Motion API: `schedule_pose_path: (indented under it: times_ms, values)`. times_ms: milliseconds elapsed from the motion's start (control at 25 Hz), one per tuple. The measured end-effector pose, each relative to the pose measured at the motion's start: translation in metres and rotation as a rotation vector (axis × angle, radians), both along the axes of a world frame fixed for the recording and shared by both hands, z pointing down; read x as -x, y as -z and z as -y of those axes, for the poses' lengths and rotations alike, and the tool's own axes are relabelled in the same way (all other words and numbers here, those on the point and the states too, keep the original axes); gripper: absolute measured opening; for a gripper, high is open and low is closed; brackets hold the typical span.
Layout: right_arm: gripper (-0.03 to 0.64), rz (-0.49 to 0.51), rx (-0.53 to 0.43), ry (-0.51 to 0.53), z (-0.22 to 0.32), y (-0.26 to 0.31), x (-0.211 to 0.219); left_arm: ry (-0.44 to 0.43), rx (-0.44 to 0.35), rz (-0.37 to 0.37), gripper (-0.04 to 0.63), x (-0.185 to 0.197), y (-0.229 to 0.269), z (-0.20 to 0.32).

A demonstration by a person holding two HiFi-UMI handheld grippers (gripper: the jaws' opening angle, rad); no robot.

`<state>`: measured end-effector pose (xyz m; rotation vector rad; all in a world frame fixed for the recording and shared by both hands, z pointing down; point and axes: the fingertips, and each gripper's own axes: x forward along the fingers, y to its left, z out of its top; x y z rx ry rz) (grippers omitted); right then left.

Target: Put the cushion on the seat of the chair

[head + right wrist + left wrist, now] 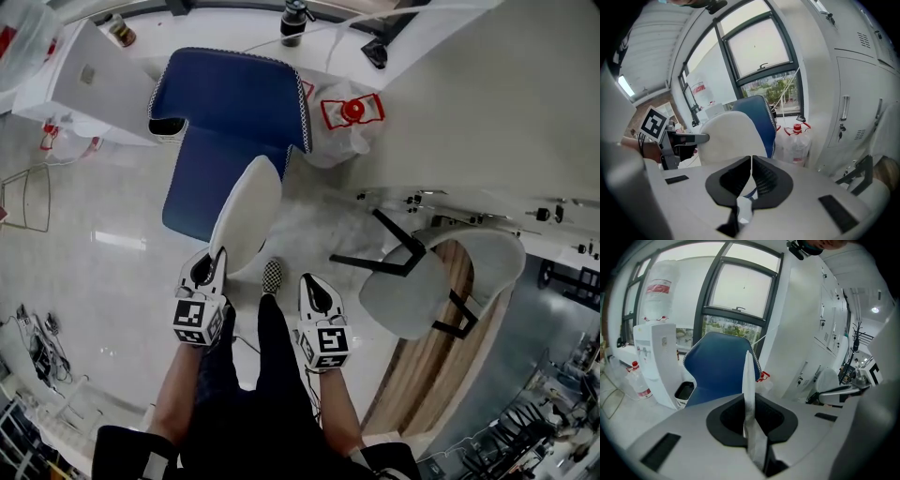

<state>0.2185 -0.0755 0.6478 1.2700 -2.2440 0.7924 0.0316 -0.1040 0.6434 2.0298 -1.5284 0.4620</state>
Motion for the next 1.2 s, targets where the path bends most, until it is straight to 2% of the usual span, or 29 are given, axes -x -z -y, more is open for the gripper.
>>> schedule_pose_path:
  times_ms: [280,720,1200]
  values:
    - [0.034,-0.009,0.001,0.032,0.002,-0.008,0.028,0.023,-0.013,0.038,0.046,0.04,-0.012,0.001]
    - [0.034,-0.019,0.032,0.08,0.001,-0.027,0.078,0.07,-0.007,0.054,0.046,0.097,-0.044,0.004]
    - [0.034,-0.022,0.053,0.123,0.019,-0.052,0.138,0.107,0.037,0.031,0.046,0.149,-0.094,0.008]
